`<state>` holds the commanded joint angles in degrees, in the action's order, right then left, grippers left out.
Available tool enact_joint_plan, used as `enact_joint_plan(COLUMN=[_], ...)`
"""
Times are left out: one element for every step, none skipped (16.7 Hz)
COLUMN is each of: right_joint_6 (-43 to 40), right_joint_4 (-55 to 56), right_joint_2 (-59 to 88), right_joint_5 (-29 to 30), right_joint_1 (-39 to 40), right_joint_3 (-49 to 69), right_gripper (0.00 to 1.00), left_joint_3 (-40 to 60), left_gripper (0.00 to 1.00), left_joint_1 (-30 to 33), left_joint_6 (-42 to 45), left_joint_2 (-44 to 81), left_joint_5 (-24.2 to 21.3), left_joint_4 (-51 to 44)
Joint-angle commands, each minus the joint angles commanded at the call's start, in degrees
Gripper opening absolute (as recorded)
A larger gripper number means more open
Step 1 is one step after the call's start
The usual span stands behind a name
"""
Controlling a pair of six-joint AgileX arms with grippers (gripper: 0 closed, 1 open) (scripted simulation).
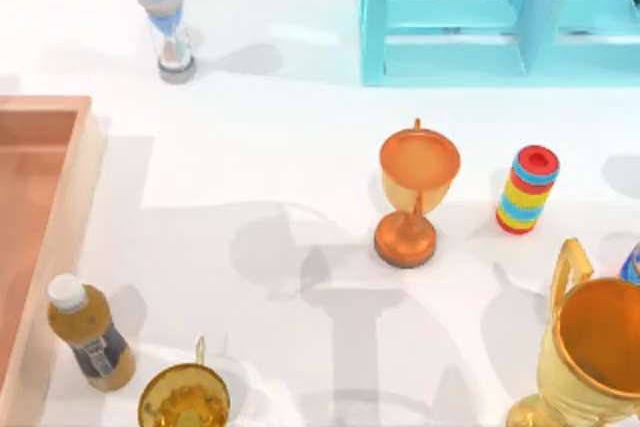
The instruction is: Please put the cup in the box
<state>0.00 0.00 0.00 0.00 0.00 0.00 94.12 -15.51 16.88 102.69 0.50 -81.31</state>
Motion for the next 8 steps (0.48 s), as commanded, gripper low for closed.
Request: enact_joint_plan(right_joint_6=[0.0, 0.0, 0.0, 0.0, 0.0, 0.0, 0.0, 0.0], right_joint_4=[0.0, 0.0, 0.0, 0.0, 0.0, 0.0, 0.0, 0.0], right_joint_2=[0.0, 0.0, 0.0, 0.0, 0.0, 0.0, 0.0, 0.0], right_joint_5=[0.0, 0.0, 0.0, 0.0, 0.0, 0.0, 0.0, 0.0], right_joint_1=[0.0, 0.0, 0.0, 0.0, 0.0, 0.0, 0.0, 0.0], right_joint_3=[0.0, 0.0, 0.0, 0.0, 0.0, 0.0, 0.0, 0.0], right_gripper=[1.0, 1.0, 1.0, 1.0, 1.0, 1.0, 1.0, 1.0], left_joint_3=[0.06, -0.12, -0.91, -2.28, -4.11, -6.3, -8.68, -10.89], left_gripper=[0.0, 0.0, 0.0, 0.0, 0.0, 0.0, 0.0, 0.0], left_joint_1=[0.21, 0.24, 0.29, 0.28, 0.21, 0.09, -0.02, -0.12], left_joint_6=[0.05, 0.09, 0.18, 0.23, 0.22, 0.2, 0.21, 0.24], left_joint_2=[0.24, 0.25, 0.29, 0.3, 0.28, 0.26, 0.32, 0.42], left_joint_5=[0.05, 0.06, 0.06, 0.06, 0.06, 0.06, 0.06, 0.04], left_joint_4=[-0.06, 0.13, 0.93, 2.31, 4.19, 6.54, 9.1, 11.39])
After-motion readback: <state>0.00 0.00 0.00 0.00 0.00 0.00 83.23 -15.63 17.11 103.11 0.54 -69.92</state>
